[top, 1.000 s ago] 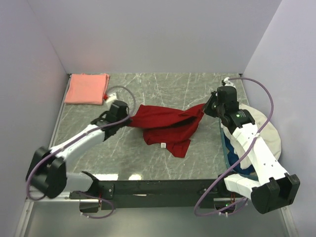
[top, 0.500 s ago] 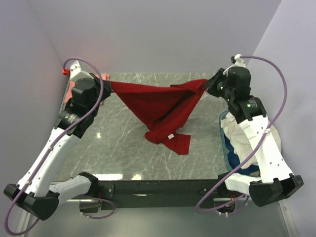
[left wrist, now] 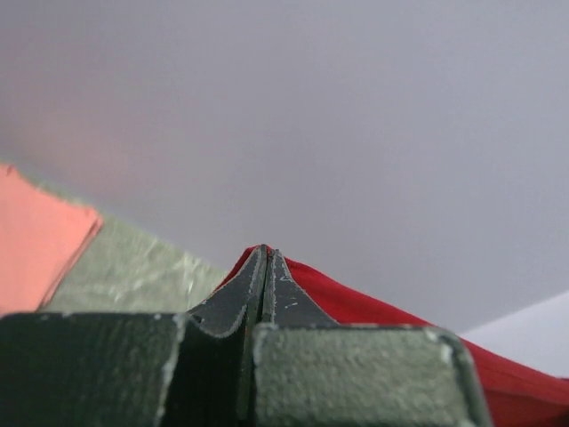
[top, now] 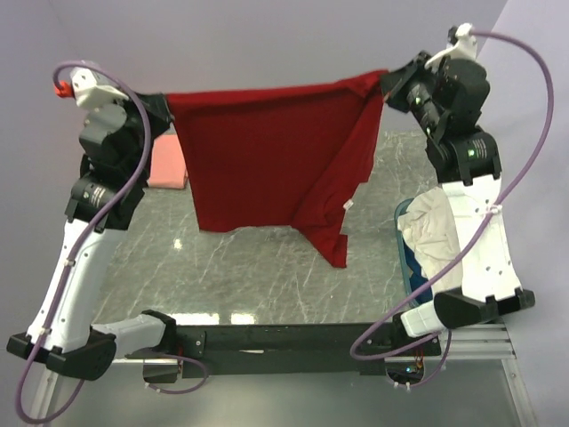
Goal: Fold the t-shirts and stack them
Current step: Flatten the tshirt out
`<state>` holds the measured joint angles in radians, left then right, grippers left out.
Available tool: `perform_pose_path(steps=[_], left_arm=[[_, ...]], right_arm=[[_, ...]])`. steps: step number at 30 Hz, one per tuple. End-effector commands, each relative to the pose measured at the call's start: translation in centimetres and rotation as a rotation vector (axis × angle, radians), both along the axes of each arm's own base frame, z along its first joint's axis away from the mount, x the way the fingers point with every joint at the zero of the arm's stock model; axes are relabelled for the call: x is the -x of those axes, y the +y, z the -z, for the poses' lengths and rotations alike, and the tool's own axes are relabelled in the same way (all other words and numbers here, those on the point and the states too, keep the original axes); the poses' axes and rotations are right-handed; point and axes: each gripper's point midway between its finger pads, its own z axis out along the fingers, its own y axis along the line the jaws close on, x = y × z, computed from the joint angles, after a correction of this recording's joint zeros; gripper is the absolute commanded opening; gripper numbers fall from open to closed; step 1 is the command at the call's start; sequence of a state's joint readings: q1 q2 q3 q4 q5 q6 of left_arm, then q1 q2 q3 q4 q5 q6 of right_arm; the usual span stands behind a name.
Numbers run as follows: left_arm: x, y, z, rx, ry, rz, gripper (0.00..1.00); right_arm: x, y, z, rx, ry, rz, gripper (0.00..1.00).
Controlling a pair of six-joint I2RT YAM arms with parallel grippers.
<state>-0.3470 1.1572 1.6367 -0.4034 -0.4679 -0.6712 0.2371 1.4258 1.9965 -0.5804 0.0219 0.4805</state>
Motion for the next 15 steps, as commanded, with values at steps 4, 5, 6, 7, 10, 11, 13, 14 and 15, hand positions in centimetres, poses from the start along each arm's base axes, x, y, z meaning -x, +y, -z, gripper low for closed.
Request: perform_pose_path(steps=[4,5,6,7,10,11,13,14,15], left_arm=[[-1.8,2.6,-8.1,-0.008,-0.201,-0.085,0.01],[-2.6,2.5,-9.0,-0.008,-0.219,-0.081,0.01],[-3.1,2.9,-9.6,-0.008,-0.236,-0.082,0.01],[-3.0,3.3,-11.2,0.002,-0.27,-0.085,0.01],[-5.2,4.3,-11.7,0.001,-0.275,-0.082,0.01],[-5.5,4.5,-12.4,0.004,-0.291,-0.08,0.01],[-5.6,6.1,-12.7,0.009,-0.298,-0.097,0.01],[-5.4,6.7,-12.5,0.012,-0.294,-0.107,0.01],[-5.1,8.2,-12.2,0.024,-0.292,-0.135,0.0]], right_arm=[[-1.8,-2.7,-9.6,0.001,-0.276,0.13,0.0],[-1.9,-2.7,-10.3,-0.001,-0.299,0.136,0.01],[-2.2,-2.8,-11.2,-0.001,-0.33,0.143,0.01],[-2.0,-3.1,-12.5,-0.011,-0.375,0.156,0.01],[-1.3,-3.6,-15.1,-0.027,-0.471,0.177,0.01],[-1.1,-3.8,-15.4,-0.029,-0.485,0.189,0.01],[-0.3,-4.1,-16.4,-0.035,-0.517,0.198,0.01],[0.0,-4.1,-16.5,-0.036,-0.521,0.195,0.01],[0.3,-3.9,-15.7,-0.039,-0.502,0.183,0.01]])
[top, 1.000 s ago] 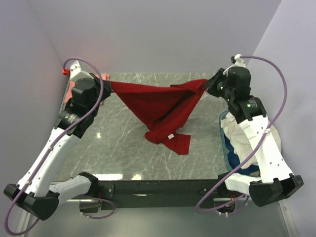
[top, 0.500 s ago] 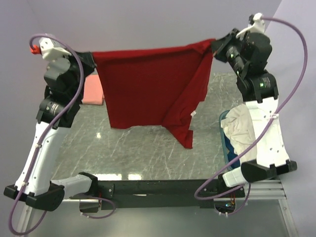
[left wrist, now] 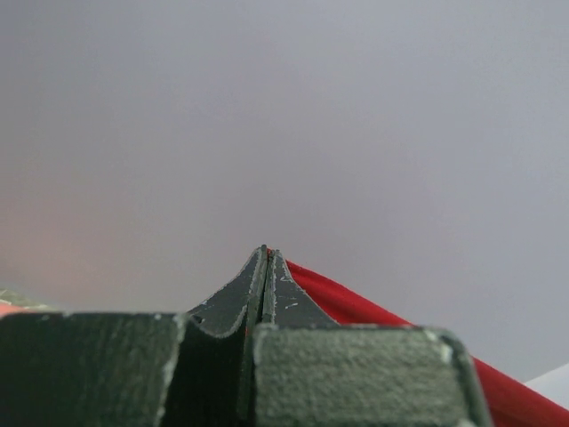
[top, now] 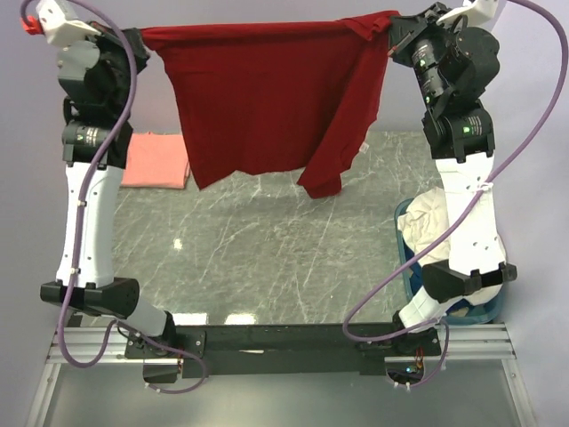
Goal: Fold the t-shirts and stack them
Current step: Flatten the tshirt out
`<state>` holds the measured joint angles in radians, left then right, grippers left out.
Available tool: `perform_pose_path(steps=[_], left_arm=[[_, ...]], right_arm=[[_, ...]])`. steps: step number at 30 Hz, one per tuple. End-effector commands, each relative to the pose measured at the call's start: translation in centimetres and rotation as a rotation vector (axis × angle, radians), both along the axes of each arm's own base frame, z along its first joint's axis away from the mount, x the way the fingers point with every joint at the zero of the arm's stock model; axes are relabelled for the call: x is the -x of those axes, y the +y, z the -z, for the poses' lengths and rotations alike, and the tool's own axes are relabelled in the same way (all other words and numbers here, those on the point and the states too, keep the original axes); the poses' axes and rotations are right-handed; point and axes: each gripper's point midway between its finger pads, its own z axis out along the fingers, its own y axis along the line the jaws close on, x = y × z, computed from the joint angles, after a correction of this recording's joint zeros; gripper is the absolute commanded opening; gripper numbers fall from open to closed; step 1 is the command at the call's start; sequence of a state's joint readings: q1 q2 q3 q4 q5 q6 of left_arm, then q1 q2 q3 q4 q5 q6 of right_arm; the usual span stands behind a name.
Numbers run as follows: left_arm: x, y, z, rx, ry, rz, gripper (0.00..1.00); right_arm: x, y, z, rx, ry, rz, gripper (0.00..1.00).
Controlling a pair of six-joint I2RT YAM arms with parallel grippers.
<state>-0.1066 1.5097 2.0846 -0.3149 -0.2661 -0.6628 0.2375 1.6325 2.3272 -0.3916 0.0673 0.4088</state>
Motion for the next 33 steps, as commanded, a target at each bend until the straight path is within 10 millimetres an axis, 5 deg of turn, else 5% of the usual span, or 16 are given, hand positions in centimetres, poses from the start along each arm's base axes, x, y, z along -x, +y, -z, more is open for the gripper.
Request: perform_pose_path(steps=[1,2,3,5,6,8,9,10,11,12,14,15,18,22,28,33], left_arm=[[3.2,4.2,-3.2,0.042,-0.109,-0.086,0.0],[3.5,5.3,-1.5,0.049,-0.077,-0.096,0.01],[3.8,5.8,-0.6,0.081,-0.069,-0.091,0.01],[4.5,7.3,3.1,0.108,-0.007,-0.104,0.01],[4.8,8.0,4.5,0.137,0.013,-0.114,0.0],[5.8,7.8,9.2,0.171,0.088,-0.104,0.01],[6.2,7.6,10.9,0.204,0.109,-0.096,0.01],[6.6,7.4,12.6,0.221,0.127,-0.086,0.01],[7.5,7.1,16.6,0.243,0.186,-0.089,0.0],[8.0,6.9,18.6,0.277,0.209,-0.087,0.01],[9.4,6.5,24.8,0.307,0.298,-0.089,0.01],[10.1,6.6,27.0,0.34,0.334,-0.105,0.01],[12.4,6.5,33.5,0.367,0.416,-0.139,0.01],[15.1,7.5,37.8,0.362,0.471,-0.229,0.01],[16.2,7.9,39.7,0.346,0.523,-0.267,0.01],[16.5,8.4,39.6,0.308,0.556,-0.291,0.0]], right_arm=[[4.0,-3.4,-5.3,-0.046,-0.181,0.107,0.0],[5.9,-3.1,-5.5,-0.052,-0.193,0.081,0.0],[4.1,-2.2,-1.5,-0.051,-0.097,0.06,0.0],[6.4,-1.4,0.1,-0.065,-0.094,0.0,0.01],[4.9,0.0,5.9,-0.073,0.032,-0.038,0.01],[7.3,1.0,9.0,-0.103,0.061,-0.11,0.01],[6.6,2.2,16.2,-0.131,0.209,-0.149,0.01],[7.5,3.4,18.5,-0.156,0.228,-0.204,0.03],[9.3,3.8,20.6,-0.185,0.248,-0.241,0.07],[9.7,4.7,28.3,-0.215,0.381,-0.263,0.14],[12.4,6.7,32.5,-0.237,0.419,-0.342,0.21],[13.6,7.3,38.0,-0.225,0.521,-0.349,0.25],[16.6,8.4,44.1,-0.191,0.655,-0.378,0.32],[18.0,6.9,47.7,-0.161,0.756,-0.3,0.37],[16.0,5.2,45.7,-0.036,0.752,-0.171,0.4],[11.4,5.4,43.8,0.103,0.788,-0.059,0.45]])
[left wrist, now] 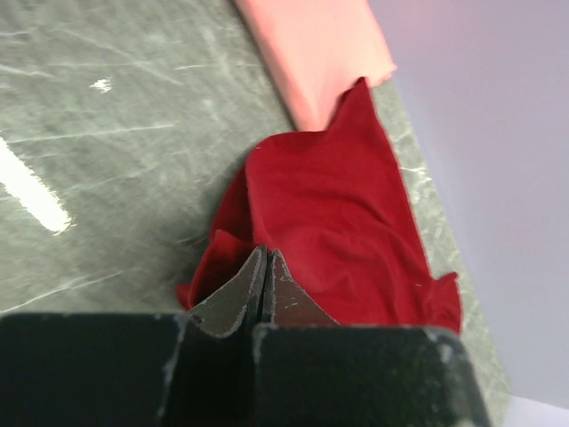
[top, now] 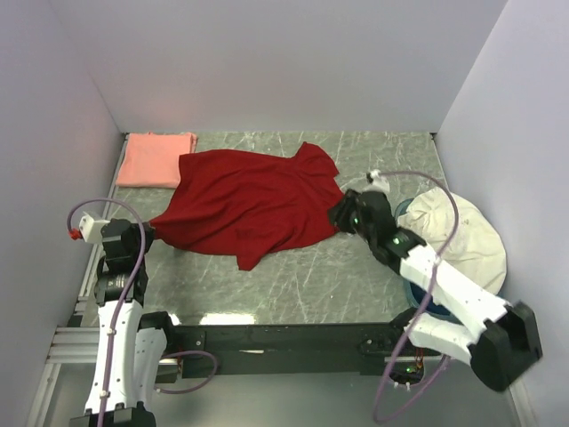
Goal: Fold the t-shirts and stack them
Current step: Flatten the tshirt out
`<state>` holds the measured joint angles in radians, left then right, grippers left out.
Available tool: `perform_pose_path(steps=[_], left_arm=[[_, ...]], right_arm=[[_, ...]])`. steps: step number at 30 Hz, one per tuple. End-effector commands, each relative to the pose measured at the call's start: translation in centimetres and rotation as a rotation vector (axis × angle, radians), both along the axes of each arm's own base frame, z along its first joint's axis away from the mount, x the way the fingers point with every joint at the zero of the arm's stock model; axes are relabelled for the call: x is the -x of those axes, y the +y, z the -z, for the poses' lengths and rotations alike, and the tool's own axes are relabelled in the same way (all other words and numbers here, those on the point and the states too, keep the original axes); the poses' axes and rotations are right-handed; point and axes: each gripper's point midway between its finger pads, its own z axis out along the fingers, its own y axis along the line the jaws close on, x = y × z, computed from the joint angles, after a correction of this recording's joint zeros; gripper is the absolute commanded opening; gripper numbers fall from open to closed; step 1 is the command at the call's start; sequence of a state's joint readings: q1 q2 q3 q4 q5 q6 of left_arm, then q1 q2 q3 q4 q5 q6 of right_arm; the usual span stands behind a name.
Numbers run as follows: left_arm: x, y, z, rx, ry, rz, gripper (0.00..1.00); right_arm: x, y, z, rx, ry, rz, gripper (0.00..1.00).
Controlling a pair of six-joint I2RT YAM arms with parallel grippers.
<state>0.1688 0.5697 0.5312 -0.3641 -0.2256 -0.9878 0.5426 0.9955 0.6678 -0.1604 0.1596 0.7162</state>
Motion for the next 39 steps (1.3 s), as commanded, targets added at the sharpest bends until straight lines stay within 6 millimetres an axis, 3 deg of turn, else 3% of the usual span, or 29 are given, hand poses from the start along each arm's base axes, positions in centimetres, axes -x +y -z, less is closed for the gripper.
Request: perform_pose_path(steps=[1,2,4,10,13,21,24,25,26,28,29,31,32,39], left_arm=[[0.1,1.0,-1.6,-0.05,-0.005,-0.034,0.0],[0.2,1.0,-1.7,-0.058,0.002,-0.027,0.0],[0.1,0.9,-2.2,-0.062,-0.001,-0.019,0.01],[0.1,0.6,-2.2,-0.065,0.004,0.002,0.0],[0.1,0.6,-2.3,-0.067,0.005,0.005,0.0],[0.0,0.4,-2.4,-0.068,0.008,0.017,0.0],[-0.1,0.3,-2.3,-0.068,0.009,0.024,0.0],[-0.1,0.3,-2.3,-0.069,0.01,0.023,0.0],[0.0,0.3,-2.2,-0.07,0.013,0.023,0.0],[0.0,0.4,-2.4,-0.073,0.01,0.024,0.0],[0.0,0.3,-2.4,-0.075,0.011,0.027,0.01],[-0.1,0.3,-2.6,-0.076,0.005,0.027,0.0],[-0.1,0.3,-2.5,-0.078,0.009,0.029,0.0],[-0.2,0.3,-2.4,-0.078,0.012,0.032,0.0]], right_arm=[[-2.7,-0.3,-1.0,0.134,0.002,0.025,0.45],[-3.6,0.7,-0.8,0.141,0.027,0.003,0.45],[-3.4,3.5,-0.2,0.107,0.058,-0.101,0.44],[-2.9,9.1,4.5,0.181,0.156,-0.186,0.44],[-3.1,11.3,4.7,0.218,0.152,-0.22,0.44],[-3.4,19.9,4.0,0.324,0.06,-0.356,0.44],[-3.6,22.6,4.7,0.392,0.058,-0.402,0.45],[-3.7,23.2,6.2,0.428,0.078,-0.416,0.45],[-4.1,24.3,5.1,0.432,0.048,-0.431,0.47],[-4.1,25.3,6.5,0.473,0.061,-0.456,0.48],[-4.5,26.1,5.8,0.473,0.042,-0.468,0.49],[-4.5,26.5,7.4,0.511,0.068,-0.487,0.5],[-4.9,27.0,6.9,0.509,0.056,-0.488,0.5],[-5.3,27.7,9.6,0.57,0.093,-0.525,0.5]])
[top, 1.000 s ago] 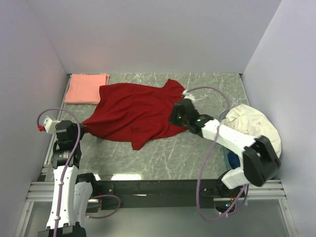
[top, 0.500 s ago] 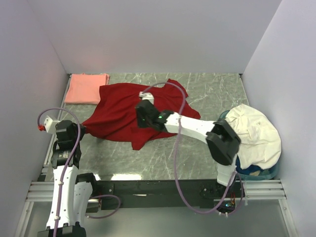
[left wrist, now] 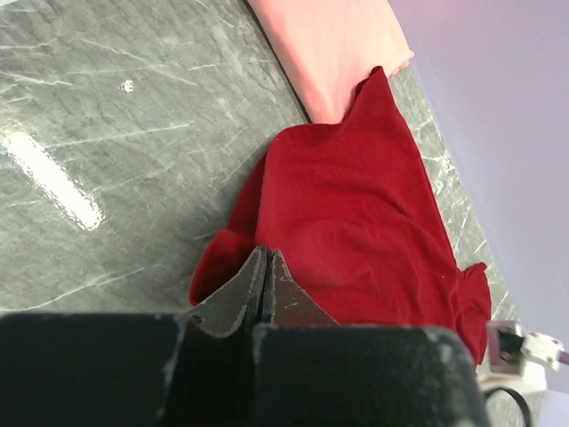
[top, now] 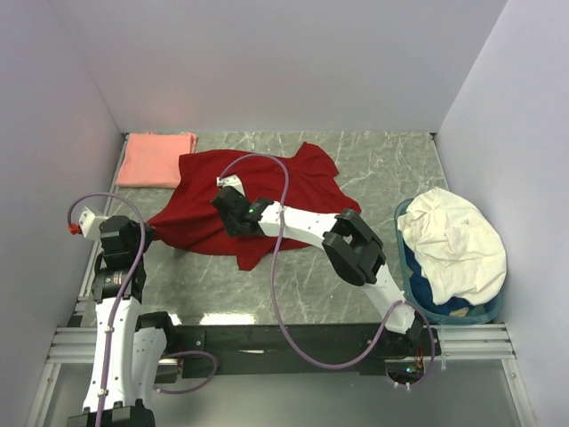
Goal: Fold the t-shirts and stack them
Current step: Flatten the tshirt out
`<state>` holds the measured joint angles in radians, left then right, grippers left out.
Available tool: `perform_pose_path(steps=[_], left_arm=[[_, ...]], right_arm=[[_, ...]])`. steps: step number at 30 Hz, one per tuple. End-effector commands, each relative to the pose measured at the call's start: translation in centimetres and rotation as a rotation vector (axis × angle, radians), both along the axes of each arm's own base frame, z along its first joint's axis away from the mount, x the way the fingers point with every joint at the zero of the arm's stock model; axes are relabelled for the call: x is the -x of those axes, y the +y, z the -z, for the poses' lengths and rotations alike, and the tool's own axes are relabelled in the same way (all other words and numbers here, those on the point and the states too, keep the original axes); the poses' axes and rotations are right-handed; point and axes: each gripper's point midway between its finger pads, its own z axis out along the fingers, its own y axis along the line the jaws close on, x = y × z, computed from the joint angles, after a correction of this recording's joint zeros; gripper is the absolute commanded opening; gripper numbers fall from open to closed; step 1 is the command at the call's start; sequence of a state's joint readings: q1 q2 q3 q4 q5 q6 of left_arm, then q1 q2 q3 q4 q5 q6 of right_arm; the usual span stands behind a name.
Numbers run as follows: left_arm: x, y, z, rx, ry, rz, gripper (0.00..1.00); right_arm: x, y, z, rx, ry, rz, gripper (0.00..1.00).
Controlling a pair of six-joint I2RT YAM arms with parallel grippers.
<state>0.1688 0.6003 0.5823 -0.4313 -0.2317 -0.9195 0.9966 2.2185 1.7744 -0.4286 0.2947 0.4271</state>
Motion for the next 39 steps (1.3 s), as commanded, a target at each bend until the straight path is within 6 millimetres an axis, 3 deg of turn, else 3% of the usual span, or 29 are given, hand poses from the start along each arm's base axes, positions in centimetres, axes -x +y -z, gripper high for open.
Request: perform_pose_path(steps=[1,4,7,13,15,18,20,21,22,26,27,28,32,33,34,35,36,37,39], left_arm=[[-0.6,0.1,-2.4,-0.028,-0.06,0.013,0.0],[-0.7,0.2,-2.4,-0.028,-0.058,0.012,0.01],[-0.7,0.2,-2.5,-0.031,-0.057,0.013,0.0],[-0.6,0.4,-2.3,-0.038,-0.047,0.005,0.0],[-0.6,0.5,-2.3,-0.043,-0.045,-0.001,0.01],[-0.5,0.6,-2.4,-0.047,-0.047,-0.006,0.01],[-0.5,0.6,-2.5,-0.049,-0.046,-0.003,0.0],[-0.5,0.6,-2.6,-0.051,-0.048,-0.004,0.0],[-0.5,0.7,-2.5,-0.053,-0.046,-0.006,0.0],[-0.5,0.7,-2.7,-0.057,-0.046,-0.006,0.01],[-0.5,0.7,-2.7,-0.057,-0.046,-0.006,0.01],[-0.5,0.8,-2.6,-0.056,-0.045,-0.01,0.01],[-0.6,0.8,-2.5,-0.048,-0.041,-0.01,0.01],[-0.6,0.7,-2.3,-0.048,-0.039,-0.008,0.0],[-0.6,0.7,-2.2,-0.043,-0.037,-0.01,0.0],[-0.6,0.7,-2.1,-0.04,-0.038,-0.007,0.0],[-0.6,0.7,-2.0,-0.038,-0.032,-0.006,0.0],[-0.7,0.7,-1.9,-0.036,-0.031,-0.005,0.0],[-0.7,0.7,-1.7,-0.035,-0.023,-0.006,0.0]], right_arm=[[-0.9,0.2,-0.5,0.033,-0.022,-0.01,0.5],[-1.0,0.0,-0.2,0.047,-0.022,-0.001,0.48],[-0.8,-0.8,-0.3,0.055,-0.022,0.025,0.38],[-0.6,-3.0,-2.0,0.074,-0.051,0.07,0.02],[-0.6,-3.5,-3.7,0.046,-0.072,0.083,0.0],[-0.1,-4.9,-4.4,0.043,-0.075,0.1,0.0],[0.5,-6.2,-6.0,0.025,-0.089,0.13,0.0],[0.9,-6.8,-7.9,-0.01,-0.109,0.141,0.0],[1.6,-8.0,-7.2,0.001,-0.096,0.156,0.0],[4.0,-11.6,-8.8,-0.062,-0.102,0.206,0.0],[4.8,-12.5,-10.6,-0.113,-0.118,0.216,0.0],[5.9,-14.1,-9.0,-0.101,-0.09,0.239,0.0],[10.0,-18.0,-7.8,-0.203,-0.023,0.291,0.0],[11.1,-18.9,-9.0,-0.274,-0.022,0.297,0.0],[12.6,-20.4,-6.8,-0.277,0.023,0.331,0.0],[13.5,-21.1,-6.4,-0.3,0.037,0.338,0.0],[14.3,-21.7,-7.5,-0.382,0.032,0.337,0.0],[15.9,-22.7,-5.2,-0.39,0.089,0.355,0.0],[17.4,-23.3,-5.3,-0.478,0.118,0.347,0.0]])
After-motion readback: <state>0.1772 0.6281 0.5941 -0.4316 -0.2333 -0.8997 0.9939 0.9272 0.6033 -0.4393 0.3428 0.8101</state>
